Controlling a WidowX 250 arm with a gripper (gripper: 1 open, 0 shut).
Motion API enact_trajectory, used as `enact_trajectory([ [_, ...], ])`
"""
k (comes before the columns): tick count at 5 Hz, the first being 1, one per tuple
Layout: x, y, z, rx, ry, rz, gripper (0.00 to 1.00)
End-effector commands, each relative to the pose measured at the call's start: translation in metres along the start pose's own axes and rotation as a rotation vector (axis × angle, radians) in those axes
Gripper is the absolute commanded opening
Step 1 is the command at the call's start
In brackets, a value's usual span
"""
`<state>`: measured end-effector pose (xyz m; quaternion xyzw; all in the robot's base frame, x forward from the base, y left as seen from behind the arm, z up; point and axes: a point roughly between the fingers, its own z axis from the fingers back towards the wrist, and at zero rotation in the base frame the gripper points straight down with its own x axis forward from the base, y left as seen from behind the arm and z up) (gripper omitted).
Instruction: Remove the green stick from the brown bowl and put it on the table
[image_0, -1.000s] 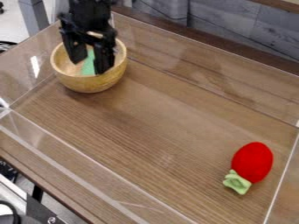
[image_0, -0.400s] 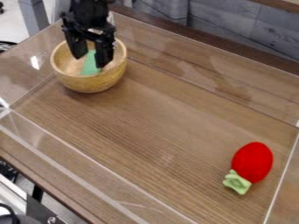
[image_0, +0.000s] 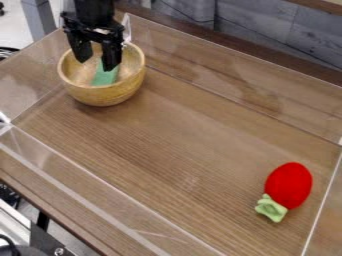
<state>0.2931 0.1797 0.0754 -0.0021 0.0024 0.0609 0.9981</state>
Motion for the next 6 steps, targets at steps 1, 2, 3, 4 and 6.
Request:
enact_trajectory([
  [1, 0.009, 0.012, 0.016, 0.027, -0.051, 0.029, 1.00],
  [2, 0.015, 0.011, 0.007, 0.026, -0.052, 0.007, 1.00],
  [3, 0.021, 0.008, 0.000, 0.026, -0.059, -0.014, 1.00],
  [4, 0.029, 0.005, -0.002, 0.024, -0.066, -0.013, 1.00],
  [6, 0.037, -0.002, -0.020, 0.020, -0.068, -0.068, 1.00],
])
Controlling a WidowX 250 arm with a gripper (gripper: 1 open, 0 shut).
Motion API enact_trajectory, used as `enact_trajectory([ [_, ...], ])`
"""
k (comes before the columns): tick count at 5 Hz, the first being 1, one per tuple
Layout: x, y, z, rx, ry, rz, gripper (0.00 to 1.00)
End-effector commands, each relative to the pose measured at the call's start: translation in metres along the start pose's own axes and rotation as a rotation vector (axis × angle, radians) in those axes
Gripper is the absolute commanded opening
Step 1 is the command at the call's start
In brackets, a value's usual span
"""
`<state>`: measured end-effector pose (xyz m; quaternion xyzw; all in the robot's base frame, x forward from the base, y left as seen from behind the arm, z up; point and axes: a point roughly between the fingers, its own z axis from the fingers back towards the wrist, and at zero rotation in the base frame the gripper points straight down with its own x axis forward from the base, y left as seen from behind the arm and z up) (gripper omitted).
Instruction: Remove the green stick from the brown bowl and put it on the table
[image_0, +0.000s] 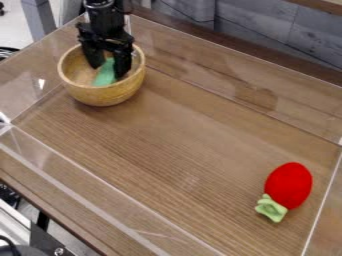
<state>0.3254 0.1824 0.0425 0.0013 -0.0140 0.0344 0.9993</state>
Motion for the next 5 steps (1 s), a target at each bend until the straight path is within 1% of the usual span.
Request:
enact_trajectory([
  [1, 0.006, -0.005, -0.002, 0.012, -0.032, -0.070, 1.00],
  [3, 0.018, 0.011, -0.009, -0.019, -0.024, -0.036, 1.00],
  [4, 0.015, 0.012, -0.003, -0.046, -0.018, 0.007, 1.00],
  [5, 0.013, 0.010, -0.004, -0.050, -0.026, 0.024, 0.00],
])
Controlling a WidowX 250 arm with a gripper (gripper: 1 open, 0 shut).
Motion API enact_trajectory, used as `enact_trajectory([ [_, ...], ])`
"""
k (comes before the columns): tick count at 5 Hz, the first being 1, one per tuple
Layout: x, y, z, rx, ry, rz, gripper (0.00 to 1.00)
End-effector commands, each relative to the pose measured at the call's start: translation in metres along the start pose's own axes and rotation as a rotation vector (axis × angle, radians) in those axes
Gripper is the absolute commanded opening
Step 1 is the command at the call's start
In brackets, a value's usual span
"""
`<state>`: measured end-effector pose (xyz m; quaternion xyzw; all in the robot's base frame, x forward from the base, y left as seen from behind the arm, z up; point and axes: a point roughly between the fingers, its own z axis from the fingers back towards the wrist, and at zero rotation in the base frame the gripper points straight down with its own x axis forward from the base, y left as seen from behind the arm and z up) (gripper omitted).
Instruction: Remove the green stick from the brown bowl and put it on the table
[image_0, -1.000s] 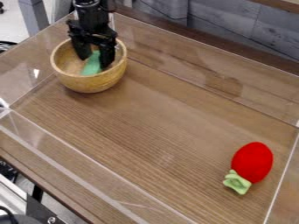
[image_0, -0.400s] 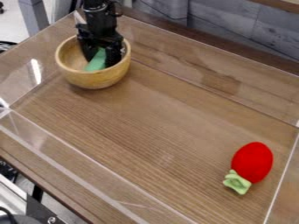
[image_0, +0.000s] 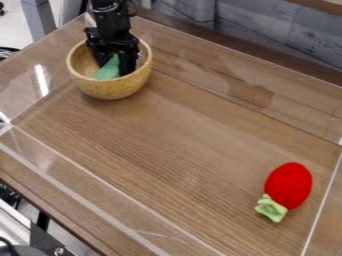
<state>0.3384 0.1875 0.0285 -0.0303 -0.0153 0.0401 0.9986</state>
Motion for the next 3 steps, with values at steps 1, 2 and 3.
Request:
enact_trajectory([
  [1, -0.002, 0.002, 0.019, 0.002, -0.051, 0.033, 0.00],
  [2, -0.012, -0.002, 0.037, -0.014, -0.091, 0.105, 0.00],
  [3, -0.023, -0.003, 0.047, -0.024, -0.116, 0.178, 0.00],
])
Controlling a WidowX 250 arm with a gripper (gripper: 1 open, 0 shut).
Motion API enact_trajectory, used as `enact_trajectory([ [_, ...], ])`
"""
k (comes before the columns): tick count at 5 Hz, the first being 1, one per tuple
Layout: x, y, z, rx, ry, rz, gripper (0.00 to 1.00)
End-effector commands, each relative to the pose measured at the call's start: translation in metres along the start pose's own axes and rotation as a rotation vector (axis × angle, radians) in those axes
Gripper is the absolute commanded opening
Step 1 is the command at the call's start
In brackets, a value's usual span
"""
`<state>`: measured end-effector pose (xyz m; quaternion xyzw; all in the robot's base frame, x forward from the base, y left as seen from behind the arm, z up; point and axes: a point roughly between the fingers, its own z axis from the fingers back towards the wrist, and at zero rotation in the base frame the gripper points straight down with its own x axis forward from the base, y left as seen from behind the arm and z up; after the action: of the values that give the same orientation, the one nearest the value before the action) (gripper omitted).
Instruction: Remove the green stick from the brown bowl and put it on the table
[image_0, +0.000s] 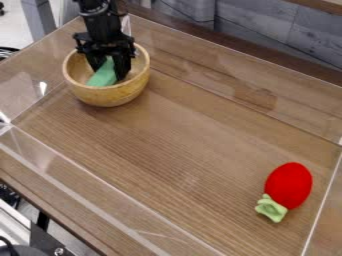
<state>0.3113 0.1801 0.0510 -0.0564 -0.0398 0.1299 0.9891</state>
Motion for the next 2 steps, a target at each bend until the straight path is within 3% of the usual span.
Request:
enact_trajectory([
  [1, 0.0081, 0.0031, 0.0422, 0.007, -0.086, -0.013, 0.00],
  [2, 0.0104, 0.0062, 0.0498, 0.000, -0.090, -0.027, 0.00],
])
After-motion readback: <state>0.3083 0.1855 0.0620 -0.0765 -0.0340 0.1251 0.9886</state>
